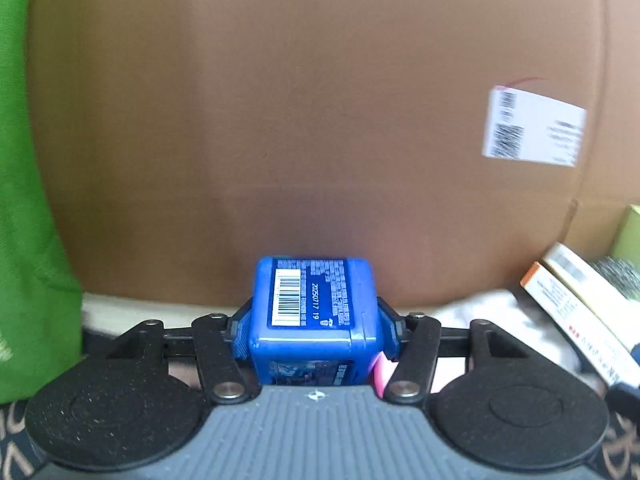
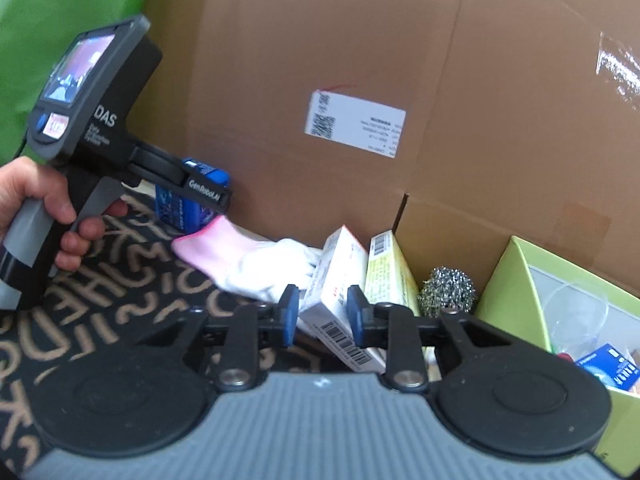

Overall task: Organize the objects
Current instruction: 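Grasp the blue cube tin with the left tool while the right tool grasps the white box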

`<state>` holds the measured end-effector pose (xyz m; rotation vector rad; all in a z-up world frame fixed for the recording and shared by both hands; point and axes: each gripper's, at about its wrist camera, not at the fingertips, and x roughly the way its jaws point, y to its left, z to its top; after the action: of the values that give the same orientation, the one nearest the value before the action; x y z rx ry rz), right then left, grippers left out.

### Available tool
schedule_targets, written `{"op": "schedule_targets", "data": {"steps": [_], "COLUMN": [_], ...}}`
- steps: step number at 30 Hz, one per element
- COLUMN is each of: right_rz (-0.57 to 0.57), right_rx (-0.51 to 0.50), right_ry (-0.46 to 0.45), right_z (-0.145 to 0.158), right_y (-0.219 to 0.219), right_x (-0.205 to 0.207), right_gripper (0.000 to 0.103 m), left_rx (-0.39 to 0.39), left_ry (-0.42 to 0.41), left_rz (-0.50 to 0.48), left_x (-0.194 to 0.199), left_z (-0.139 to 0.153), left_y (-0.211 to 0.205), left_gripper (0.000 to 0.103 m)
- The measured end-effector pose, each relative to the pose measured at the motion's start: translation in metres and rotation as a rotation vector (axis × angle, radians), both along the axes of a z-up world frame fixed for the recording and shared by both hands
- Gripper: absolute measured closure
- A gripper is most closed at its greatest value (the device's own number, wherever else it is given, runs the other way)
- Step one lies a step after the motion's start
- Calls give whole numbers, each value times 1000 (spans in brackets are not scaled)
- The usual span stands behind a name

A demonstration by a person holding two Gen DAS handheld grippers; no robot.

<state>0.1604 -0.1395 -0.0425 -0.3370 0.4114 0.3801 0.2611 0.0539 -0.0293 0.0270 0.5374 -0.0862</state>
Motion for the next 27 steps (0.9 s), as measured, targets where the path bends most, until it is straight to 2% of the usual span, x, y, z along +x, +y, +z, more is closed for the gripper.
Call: {"op": "schedule_targets", "data": {"steps": [10, 14, 15, 16, 19, 21, 24, 27], "right_rz": [132, 210, 213, 211, 150, 110, 54, 33], "right_rx": [12, 63, 67, 68, 107, 139, 178, 199], "right_ry": [46, 107, 116, 122, 121, 154, 208, 253], "right_z": [5, 5, 5, 5, 8, 7, 2, -6], "right_y": [-16, -19, -20, -21, -25, -28, -29, -28], "right_x": [-102, -130, -132, -132, -122, -110, -89, -73], "right_gripper": [79, 78, 72, 55, 22, 14, 13, 14], "left_rx": [-20, -48, -40, -33, -35, -50, -67, -45], "left_ry": [75, 76, 73, 64, 68, 80, 90, 78], "left_rz": [-109, -151, -149, -137, -111, -89, -79, -77], "left_x": [-140, -190, -188, -194, -192, -187, -186, -185], "left_z": [9, 4, 2, 1, -8, -9, -9, -7], "left_y": [10, 5, -2, -4, -4, -5, -5, -7], "left_gripper": [42, 42, 42, 41, 27, 27, 27, 27]}}
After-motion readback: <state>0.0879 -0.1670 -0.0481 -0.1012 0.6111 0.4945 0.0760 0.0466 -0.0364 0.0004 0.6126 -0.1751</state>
